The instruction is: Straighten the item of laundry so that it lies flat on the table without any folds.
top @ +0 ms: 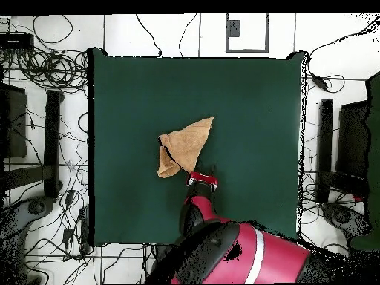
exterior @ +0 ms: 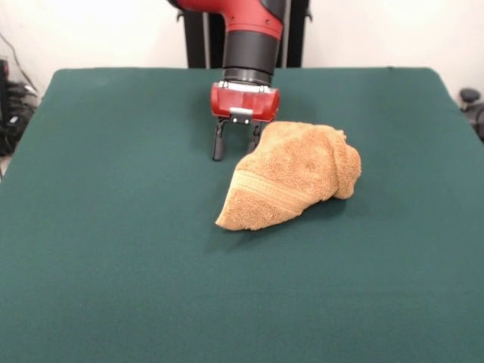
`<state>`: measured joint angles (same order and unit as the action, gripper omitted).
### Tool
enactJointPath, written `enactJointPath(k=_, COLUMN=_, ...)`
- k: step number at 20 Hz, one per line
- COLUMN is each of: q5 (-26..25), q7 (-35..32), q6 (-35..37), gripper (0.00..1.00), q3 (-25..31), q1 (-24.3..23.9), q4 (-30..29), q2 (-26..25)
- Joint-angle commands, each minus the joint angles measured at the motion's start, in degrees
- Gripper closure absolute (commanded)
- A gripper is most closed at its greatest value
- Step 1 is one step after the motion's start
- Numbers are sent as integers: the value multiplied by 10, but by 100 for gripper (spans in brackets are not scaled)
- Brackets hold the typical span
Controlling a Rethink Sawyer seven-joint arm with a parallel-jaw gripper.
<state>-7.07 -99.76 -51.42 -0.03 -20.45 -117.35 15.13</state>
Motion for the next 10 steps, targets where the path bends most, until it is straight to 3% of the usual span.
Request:
enactJointPath(k=1, q5=57, q7=-176, q6=20, gripper=0, q3=126, q1=42, q4=120, q2=-83)
enactJointPath(k=10, q5=42, q7=-178, q6=18, gripper=0, q3=136, q1=26, q4=126, q2=-90)
